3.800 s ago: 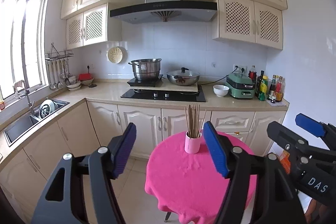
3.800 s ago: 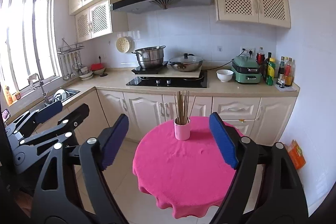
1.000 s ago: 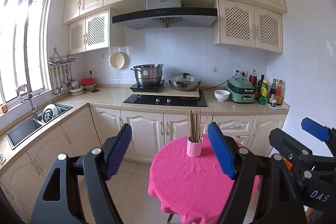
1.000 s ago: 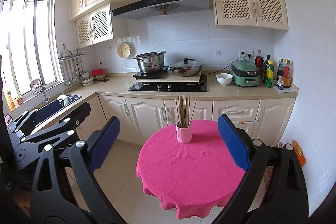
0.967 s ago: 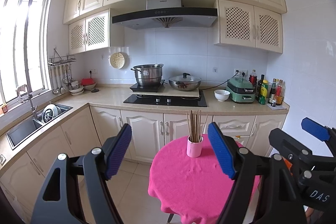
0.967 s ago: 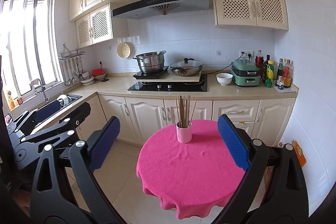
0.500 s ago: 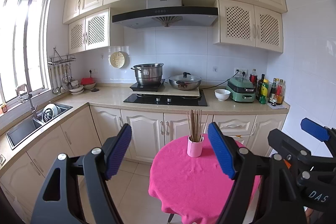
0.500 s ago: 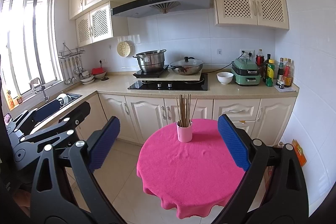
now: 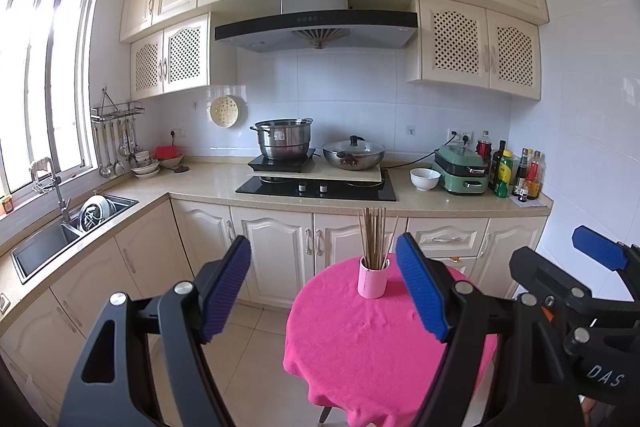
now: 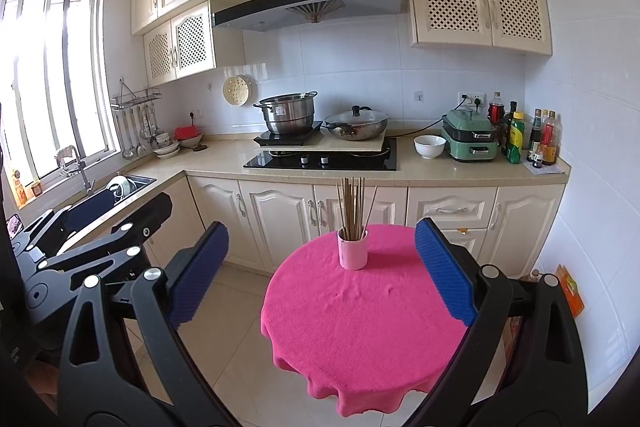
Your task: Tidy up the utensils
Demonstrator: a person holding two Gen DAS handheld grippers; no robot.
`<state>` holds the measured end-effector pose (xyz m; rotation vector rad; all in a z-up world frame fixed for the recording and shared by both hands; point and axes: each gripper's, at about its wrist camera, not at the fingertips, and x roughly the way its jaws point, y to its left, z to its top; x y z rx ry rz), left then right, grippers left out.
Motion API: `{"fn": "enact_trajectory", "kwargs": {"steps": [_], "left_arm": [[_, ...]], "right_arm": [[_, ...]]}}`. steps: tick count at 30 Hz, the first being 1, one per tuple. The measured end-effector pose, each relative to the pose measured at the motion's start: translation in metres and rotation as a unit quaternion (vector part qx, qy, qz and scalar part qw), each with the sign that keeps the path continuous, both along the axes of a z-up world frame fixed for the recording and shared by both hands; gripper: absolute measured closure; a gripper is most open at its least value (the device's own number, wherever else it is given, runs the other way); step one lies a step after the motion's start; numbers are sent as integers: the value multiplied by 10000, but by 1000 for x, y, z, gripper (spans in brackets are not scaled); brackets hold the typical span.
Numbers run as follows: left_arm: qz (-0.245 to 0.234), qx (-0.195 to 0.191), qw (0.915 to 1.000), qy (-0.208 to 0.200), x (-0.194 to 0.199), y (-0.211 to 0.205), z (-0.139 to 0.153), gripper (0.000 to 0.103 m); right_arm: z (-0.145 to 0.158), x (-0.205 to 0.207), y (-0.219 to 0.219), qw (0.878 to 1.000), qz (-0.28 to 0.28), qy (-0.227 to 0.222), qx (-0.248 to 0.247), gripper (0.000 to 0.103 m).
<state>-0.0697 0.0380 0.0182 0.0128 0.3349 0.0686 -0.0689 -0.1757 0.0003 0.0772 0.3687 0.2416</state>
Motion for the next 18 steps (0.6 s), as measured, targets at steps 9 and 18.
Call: {"fn": "enact_trajectory", "kwargs": {"steps": [9,18], "left_arm": [[0,1,10000,10,1,-2,-1,29],[9,1,10000,10,2,-2,-2,29]], "right_arm": [[-3,2,-1,10000,-1,44,0,10],[-2,3,0,10000,-1,44,-1,10]]}}
